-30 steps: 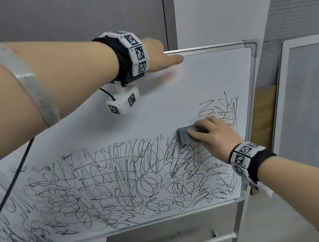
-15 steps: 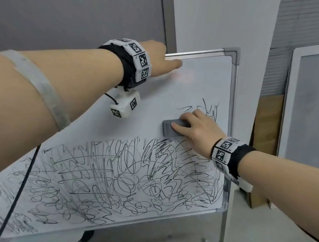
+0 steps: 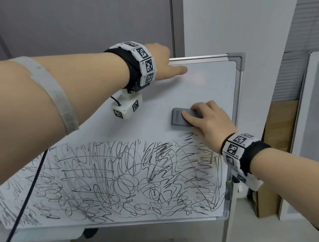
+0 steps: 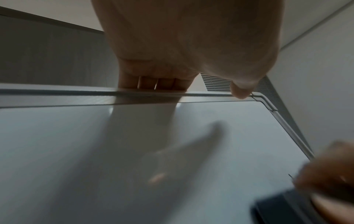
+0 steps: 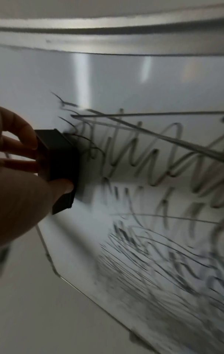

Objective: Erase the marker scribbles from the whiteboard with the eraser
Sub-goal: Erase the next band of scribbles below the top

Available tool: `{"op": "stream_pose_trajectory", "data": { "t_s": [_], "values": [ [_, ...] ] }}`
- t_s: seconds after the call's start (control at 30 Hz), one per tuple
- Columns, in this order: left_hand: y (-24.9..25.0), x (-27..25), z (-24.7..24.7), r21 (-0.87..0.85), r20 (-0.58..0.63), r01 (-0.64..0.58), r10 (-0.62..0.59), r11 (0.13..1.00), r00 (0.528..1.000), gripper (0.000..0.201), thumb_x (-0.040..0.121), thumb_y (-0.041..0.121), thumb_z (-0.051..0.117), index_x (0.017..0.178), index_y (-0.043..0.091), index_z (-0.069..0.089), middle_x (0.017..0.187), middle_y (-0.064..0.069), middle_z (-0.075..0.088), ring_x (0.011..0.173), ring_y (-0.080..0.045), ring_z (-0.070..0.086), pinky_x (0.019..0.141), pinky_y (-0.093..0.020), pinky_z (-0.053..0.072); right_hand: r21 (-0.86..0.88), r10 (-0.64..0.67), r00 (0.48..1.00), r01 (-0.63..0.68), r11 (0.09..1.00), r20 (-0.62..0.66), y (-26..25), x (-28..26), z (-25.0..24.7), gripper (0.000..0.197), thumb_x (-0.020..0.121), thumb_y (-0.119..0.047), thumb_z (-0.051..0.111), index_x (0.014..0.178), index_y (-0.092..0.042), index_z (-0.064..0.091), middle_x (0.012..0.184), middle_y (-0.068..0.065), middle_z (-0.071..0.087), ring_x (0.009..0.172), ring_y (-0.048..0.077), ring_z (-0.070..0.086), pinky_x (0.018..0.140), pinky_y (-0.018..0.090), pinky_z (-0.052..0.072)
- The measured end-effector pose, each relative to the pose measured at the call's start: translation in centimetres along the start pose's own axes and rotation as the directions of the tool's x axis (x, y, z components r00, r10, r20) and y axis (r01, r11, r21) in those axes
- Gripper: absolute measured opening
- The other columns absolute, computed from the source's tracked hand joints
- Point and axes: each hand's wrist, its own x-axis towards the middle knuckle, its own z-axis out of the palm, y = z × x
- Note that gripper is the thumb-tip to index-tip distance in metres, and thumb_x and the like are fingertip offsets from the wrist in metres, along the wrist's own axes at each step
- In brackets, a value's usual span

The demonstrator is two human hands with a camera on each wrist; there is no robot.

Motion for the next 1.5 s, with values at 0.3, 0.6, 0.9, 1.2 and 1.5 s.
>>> {"op": "stream_pose_trajectory", "data": {
  "t_s": [0.3, 0.6, 0.9, 1.2, 1.5],
  "values": [
    [-0.5, -0.2, 0.1, 0.017, -0.025, -0.010, 0.010, 1.000, 1.000, 0.070, 0.079, 0.081, 0.037, 0.073, 0.012, 0.050, 0.073, -0.006, 0.057, 0.061, -0.027, 0.053, 0.054, -0.031, 0.036, -0.036, -0.079, 0.991, 0.083, 0.996, 0.104, -1.5, -4.1, 1.9, 0.051, 0.072, 0.000, 0.072, 0.118, -0.018, 0.063, 0.108, 0.012, 0.060, 0.083, 0.030, 0.047, 0.065, 0.041, 0.048],
    [0.0, 0.2, -0.1, 0.022, -0.013, -0.026, 0.026, 0.999, 1.000, 0.073, 0.078, 0.082, 0.038, 0.072, 0.010, 0.052, 0.071, -0.007, 0.058, 0.061, -0.028, 0.054, 0.053, -0.031, 0.037, -0.059, 0.001, 1.000, -0.002, 0.998, -0.010, -0.2, -1.2, -0.1, 0.046, 0.075, -0.001, 0.066, 0.118, -0.016, 0.066, 0.109, 0.014, 0.061, 0.086, 0.034, 0.050, 0.065, 0.038, 0.046],
    [0.5, 0.0, -0.5, 0.030, -0.031, -0.033, 0.034, 0.999, 0.999, 0.070, 0.083, 0.078, 0.040, 0.069, 0.010, 0.049, 0.067, -0.008, 0.054, 0.057, -0.026, 0.049, 0.050, -0.030, 0.033, -0.054, 0.101, 0.993, -0.104, 0.993, -0.054, 1.5, -1.0, -1.6, 0.046, 0.078, -0.006, 0.072, 0.123, -0.017, 0.066, 0.118, 0.016, 0.060, 0.096, 0.039, 0.053, 0.070, 0.043, 0.050],
    [-0.1, -0.3, -0.4, 0.021, -0.036, -0.017, 0.018, 1.000, 0.999, 0.071, 0.081, 0.078, 0.040, 0.071, 0.009, 0.051, 0.069, -0.008, 0.055, 0.058, -0.027, 0.050, 0.052, -0.030, 0.037, -0.071, -0.010, 0.994, 0.018, 0.997, 0.110, 0.7, -6.3, 1.2, 0.041, 0.072, -0.004, 0.080, 0.110, -0.015, 0.067, 0.111, 0.012, 0.065, 0.092, 0.035, 0.056, 0.062, 0.040, 0.053],
    [0.7, -0.3, -0.8, 0.023, -0.030, -0.048, 0.048, 0.999, 0.998, 0.071, 0.084, 0.077, 0.039, 0.068, 0.009, 0.048, 0.067, -0.009, 0.055, 0.058, -0.027, 0.050, 0.050, -0.029, 0.032, -0.006, 0.169, 0.978, -0.171, 0.985, -0.124, 3.4, -0.7, -3.9, 0.029, 0.079, -0.010, 0.072, 0.107, -0.009, 0.069, 0.115, 0.011, 0.065, 0.095, 0.037, 0.055, 0.072, 0.040, 0.049]
  ]
}}
